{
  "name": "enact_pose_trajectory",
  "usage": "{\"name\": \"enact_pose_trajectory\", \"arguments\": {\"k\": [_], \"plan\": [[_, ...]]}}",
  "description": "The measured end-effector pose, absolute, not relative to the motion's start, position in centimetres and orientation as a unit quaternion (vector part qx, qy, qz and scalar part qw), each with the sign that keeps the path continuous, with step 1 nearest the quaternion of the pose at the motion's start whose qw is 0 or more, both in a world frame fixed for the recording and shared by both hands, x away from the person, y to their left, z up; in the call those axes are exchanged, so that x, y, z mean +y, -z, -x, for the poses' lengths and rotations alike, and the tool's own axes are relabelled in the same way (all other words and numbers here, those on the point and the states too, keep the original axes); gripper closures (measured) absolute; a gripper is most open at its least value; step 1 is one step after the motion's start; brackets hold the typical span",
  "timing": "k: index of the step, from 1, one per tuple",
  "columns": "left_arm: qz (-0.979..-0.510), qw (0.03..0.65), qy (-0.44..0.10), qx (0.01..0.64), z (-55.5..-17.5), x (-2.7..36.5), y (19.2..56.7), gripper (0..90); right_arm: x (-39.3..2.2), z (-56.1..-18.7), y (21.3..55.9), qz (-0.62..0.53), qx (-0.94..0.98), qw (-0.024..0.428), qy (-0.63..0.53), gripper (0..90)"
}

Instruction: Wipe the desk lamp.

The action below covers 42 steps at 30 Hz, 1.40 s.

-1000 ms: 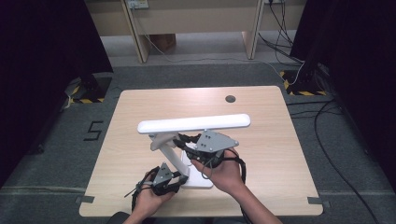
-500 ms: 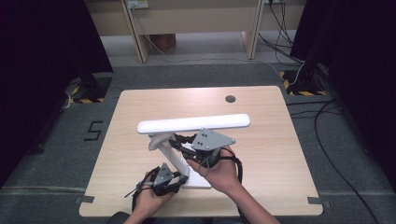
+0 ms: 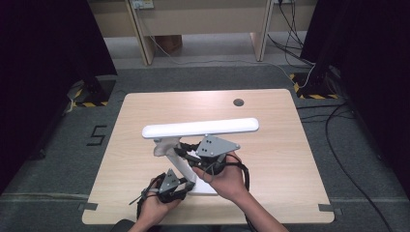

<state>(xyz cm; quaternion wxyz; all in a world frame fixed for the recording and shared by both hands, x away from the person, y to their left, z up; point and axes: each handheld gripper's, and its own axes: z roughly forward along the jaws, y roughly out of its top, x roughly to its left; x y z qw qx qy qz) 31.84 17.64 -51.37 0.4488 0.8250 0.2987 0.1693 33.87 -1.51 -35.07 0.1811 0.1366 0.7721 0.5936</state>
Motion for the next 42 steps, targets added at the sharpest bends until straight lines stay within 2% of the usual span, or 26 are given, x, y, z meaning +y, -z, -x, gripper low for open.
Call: {"name": "enact_pose_trajectory", "arguments": {"k": [13, 42], "plan": [[-0.824, 0.449, -0.171, 0.3, -31.8, 17.6, 51.4, 65.5, -1.1, -33.9, 36.3, -0.151, 0.778, 0.163, -0.587, 81.5], [-0.823, 0.449, -0.175, 0.3, -31.7, 17.5, 51.4, 65.5, -1.2, -34.3, 38.7, -0.15, 0.79, 0.163, -0.571, 81.6]]}}
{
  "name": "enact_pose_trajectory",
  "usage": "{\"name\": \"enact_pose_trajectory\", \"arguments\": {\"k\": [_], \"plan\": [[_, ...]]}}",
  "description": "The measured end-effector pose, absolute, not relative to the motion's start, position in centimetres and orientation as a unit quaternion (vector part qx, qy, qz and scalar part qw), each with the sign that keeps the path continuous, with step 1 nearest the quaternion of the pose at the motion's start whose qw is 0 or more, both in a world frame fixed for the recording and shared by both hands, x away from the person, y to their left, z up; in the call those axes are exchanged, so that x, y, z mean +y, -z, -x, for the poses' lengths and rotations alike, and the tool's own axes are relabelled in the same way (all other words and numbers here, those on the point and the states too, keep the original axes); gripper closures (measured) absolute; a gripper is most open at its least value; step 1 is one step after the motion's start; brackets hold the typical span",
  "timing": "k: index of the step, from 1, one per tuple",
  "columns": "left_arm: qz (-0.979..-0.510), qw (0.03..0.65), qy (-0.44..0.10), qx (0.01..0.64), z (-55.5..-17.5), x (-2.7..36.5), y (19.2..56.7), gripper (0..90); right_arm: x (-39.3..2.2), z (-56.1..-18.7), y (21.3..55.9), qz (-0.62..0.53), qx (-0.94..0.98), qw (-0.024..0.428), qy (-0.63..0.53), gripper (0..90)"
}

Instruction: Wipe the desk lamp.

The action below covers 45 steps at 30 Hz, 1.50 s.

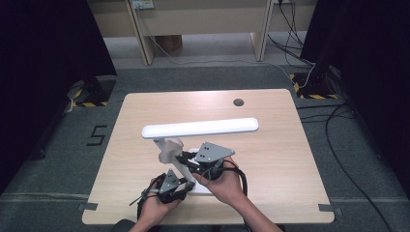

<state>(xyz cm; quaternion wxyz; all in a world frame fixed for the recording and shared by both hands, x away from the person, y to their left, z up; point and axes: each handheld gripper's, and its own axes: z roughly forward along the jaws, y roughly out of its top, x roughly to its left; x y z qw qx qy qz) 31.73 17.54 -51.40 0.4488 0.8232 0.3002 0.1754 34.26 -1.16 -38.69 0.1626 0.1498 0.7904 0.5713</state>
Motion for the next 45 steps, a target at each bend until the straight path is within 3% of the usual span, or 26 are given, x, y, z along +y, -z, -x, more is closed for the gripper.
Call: {"name": "enact_pose_trajectory", "arguments": {"k": [45], "plan": [[-0.821, 0.45, -0.178, 0.303, -31.6, 17.5, 51.5, 65.4, -2.1, -33.8, 42.8, -0.191, 0.803, 0.135, -0.549, 81.5]]}}
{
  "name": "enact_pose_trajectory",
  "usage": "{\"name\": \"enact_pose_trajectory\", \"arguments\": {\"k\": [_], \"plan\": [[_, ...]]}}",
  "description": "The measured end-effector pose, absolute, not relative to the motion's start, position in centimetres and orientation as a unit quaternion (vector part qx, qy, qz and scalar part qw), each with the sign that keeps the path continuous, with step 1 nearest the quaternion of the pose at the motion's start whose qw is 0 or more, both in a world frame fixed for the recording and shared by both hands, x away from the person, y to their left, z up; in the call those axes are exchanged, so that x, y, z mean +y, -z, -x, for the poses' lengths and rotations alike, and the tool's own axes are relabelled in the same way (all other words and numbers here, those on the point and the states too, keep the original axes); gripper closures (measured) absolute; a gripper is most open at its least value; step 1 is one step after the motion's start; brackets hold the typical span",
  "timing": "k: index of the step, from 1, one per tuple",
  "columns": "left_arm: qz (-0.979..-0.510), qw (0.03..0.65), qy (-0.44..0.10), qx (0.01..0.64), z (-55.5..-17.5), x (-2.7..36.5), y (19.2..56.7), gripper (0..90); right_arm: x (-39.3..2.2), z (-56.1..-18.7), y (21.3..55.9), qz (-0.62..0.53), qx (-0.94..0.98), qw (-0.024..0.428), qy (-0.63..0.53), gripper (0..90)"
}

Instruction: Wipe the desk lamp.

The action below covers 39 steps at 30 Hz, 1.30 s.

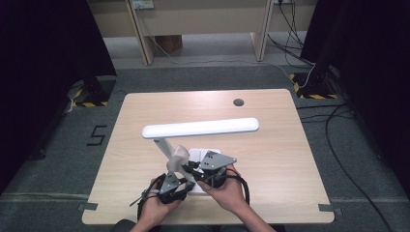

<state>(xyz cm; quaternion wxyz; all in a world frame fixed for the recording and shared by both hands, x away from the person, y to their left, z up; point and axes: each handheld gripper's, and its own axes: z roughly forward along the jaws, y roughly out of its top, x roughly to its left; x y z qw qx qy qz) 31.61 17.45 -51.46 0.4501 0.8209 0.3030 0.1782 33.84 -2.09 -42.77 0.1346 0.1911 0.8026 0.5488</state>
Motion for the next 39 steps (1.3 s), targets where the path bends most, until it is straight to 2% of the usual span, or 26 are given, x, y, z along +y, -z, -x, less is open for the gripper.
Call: {"name": "enact_pose_trajectory", "arguments": {"k": [39], "plan": [[-0.823, 0.447, -0.181, 0.3, -31.6, 17.5, 51.4, 65.4, -3.1, -33.8, 47.8, -0.227, 0.826, 0.116, -0.503, 81.6]]}}
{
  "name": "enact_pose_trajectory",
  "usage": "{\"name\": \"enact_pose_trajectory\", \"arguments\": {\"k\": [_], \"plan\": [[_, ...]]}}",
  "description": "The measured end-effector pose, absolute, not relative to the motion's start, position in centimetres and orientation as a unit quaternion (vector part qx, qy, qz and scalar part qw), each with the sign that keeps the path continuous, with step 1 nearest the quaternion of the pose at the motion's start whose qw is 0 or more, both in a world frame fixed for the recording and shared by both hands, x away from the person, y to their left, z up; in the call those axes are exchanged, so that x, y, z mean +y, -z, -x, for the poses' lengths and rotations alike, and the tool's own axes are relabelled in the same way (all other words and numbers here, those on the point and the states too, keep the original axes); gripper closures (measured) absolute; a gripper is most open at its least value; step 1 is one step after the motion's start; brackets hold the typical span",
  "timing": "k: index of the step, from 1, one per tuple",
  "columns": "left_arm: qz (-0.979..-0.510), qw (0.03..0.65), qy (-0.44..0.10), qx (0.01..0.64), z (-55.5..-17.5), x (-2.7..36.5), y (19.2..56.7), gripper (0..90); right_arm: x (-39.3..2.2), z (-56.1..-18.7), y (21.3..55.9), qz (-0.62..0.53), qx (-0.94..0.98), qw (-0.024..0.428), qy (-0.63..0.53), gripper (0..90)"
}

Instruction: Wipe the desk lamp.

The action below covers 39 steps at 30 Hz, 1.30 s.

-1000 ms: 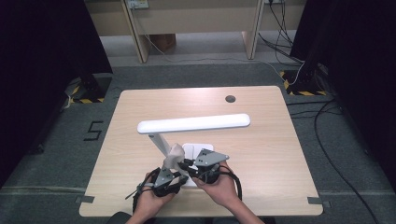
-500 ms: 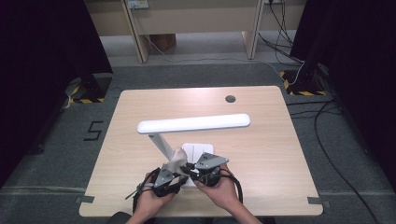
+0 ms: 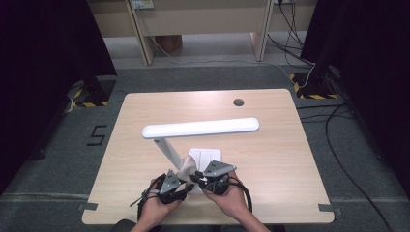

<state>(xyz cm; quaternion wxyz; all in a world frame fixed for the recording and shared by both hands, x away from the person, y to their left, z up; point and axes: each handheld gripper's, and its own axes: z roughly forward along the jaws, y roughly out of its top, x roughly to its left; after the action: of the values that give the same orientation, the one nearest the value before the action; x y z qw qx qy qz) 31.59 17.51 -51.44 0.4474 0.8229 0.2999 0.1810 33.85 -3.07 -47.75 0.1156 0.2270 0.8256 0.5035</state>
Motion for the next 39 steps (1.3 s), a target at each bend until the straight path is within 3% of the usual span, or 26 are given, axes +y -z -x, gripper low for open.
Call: {"name": "enact_pose_trajectory", "arguments": {"k": [20, 29, 33, 39], "plan": [[-0.827, 0.444, -0.181, 0.294, -31.5, 17.4, 51.4, 63.5, -3.6, -34.9, 49.7, -0.251, 0.835, 0.106, -0.479, 81.6], [-0.833, 0.436, -0.179, 0.289, -30.4, 17.7, 50.6, 46.9, -3.9, -35.1, 50.1, -0.256, 0.84, 0.105, -0.467, 81.6], [-0.816, 0.455, -0.184, 0.305, -29.9, 19.0, 49.3, 42.8, -4.4, -34.7, 49.5, -0.239, 0.849, 0.122, -0.454, 81.6], [-0.756, 0.531, -0.198, 0.328, -30.0, 20.9, 44.6, 39.1, -6.1, -33.6, 48.5, -0.227, 0.857, 0.123, -0.447, 81.7]]}}
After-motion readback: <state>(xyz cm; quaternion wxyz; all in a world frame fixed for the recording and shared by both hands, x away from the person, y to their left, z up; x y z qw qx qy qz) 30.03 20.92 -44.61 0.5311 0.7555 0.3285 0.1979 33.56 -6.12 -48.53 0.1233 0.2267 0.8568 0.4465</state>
